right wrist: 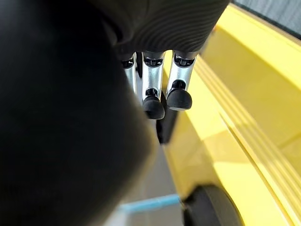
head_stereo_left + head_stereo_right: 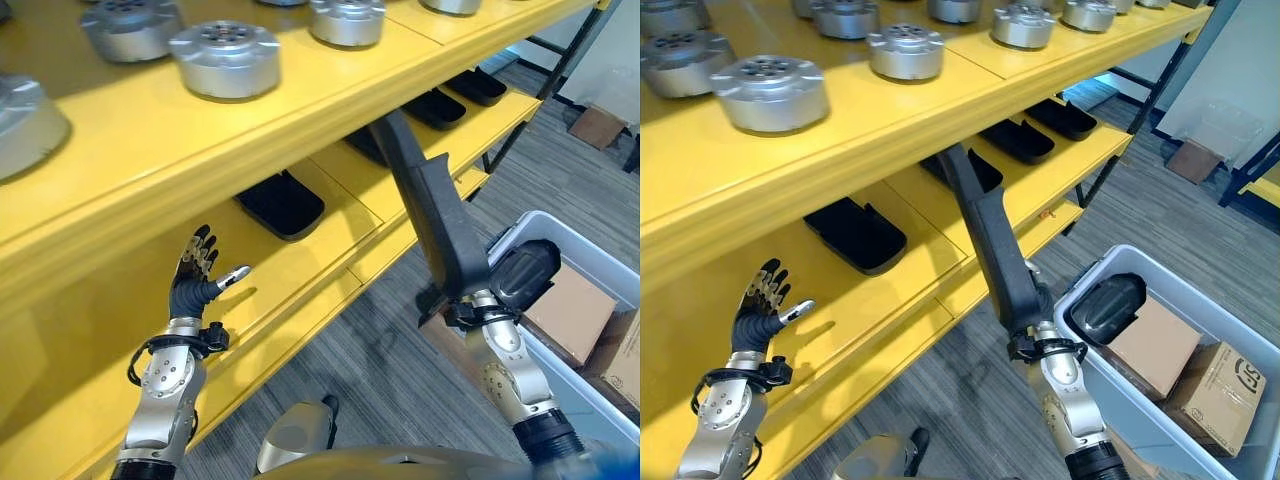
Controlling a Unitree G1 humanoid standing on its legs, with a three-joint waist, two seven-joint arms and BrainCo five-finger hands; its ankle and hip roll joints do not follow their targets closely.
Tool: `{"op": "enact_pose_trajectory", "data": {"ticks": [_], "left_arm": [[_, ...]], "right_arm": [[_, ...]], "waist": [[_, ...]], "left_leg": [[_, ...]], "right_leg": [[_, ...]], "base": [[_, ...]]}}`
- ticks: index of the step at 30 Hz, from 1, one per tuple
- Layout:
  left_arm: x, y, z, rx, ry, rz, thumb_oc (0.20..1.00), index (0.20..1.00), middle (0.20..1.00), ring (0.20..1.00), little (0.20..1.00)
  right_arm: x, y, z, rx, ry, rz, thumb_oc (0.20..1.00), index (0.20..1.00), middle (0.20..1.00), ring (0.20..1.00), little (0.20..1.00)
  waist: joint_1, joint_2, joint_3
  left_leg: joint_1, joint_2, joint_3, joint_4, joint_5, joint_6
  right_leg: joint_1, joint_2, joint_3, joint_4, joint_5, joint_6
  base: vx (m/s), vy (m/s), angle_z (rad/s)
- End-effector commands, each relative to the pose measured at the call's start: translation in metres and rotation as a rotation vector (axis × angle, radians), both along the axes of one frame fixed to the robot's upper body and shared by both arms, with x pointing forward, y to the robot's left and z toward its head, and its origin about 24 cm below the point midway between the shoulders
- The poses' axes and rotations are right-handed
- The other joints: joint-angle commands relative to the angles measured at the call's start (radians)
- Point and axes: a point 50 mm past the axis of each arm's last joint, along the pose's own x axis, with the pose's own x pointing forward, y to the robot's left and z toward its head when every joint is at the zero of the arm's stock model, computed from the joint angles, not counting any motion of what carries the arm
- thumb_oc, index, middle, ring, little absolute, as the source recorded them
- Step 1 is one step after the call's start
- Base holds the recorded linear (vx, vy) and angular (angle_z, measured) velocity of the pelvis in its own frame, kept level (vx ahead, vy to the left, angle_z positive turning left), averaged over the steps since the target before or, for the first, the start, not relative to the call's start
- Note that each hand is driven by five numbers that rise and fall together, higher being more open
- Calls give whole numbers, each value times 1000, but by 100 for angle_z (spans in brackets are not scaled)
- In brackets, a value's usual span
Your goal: Move parts from the plastic box to the shelf.
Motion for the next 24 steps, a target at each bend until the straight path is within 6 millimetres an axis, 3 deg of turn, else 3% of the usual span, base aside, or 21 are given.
{"op": "enact_pose_trajectory", "data": {"ticks": [1, 4, 6, 11, 17, 24], "left_arm": [[2, -11, 23, 43, -122, -73, 1000, 1000, 1000, 1000, 1000], [5, -14, 21, 23, -122, -74, 1000, 1000, 1000, 1000, 1000], [6, -20, 20, 5, -128, -92, 1000, 1000, 1000, 1000, 1000], [-1, -15, 17, -13, -113, -69, 1000, 1000, 1000, 1000, 1000], [-4, -17, 13, -44, -91, -81, 1000, 1000, 1000, 1000, 1000], [-6, -16, 12, -60, -86, -76, 1000, 1000, 1000, 1000, 1000]], "right_arm": [[10, -6, 32, 30, -160, 23, 200, 200, 200, 200, 200], [10, -1, 30, 39, -149, 40, 200, 200, 200, 200, 200], [9, -4, 28, 32, -138, 43, 200, 200, 200, 200, 200], [7, -10, 25, 38, -120, 32, 200, 200, 200, 200, 200], [6, -17, 24, 24, -116, 20, 200, 200, 200, 200, 200], [11, -15, 30, 24, -142, 34, 200, 200, 200, 200, 200]], "waist": [[-56, -2, 0], [-87, -22, 22], [-98, -32, 17], [-87, -30, -29], [-91, -26, -50], [-73, -19, -35]], "left_leg": [[69, 48, -36, -161, 33, -44], [86, 7, -91, -144, 28, -42], [91, -6, -107, -123, 14, -44], [101, 20, -101, -144, 5, -52], [113, 38, -150, -160, 15, -72], [81, 18, -231, -112, 27, -102]], "right_leg": [[-35, 255, 153, -186, 26, 0], [-76, 344, 277, -239, 60, 5], [-10, 335, 305, -297, 68, -1], [31, 317, 279, -362, 71, -5], [58, 313, 233, -371, 46, -22], [77, 308, 176, -384, 30, -39]], "base": [[87, 22, 92], [63, -21, 56], [71, -89, 119], [80, -101, 6], [46, -116, 27], [-10, -105, 46]]}}
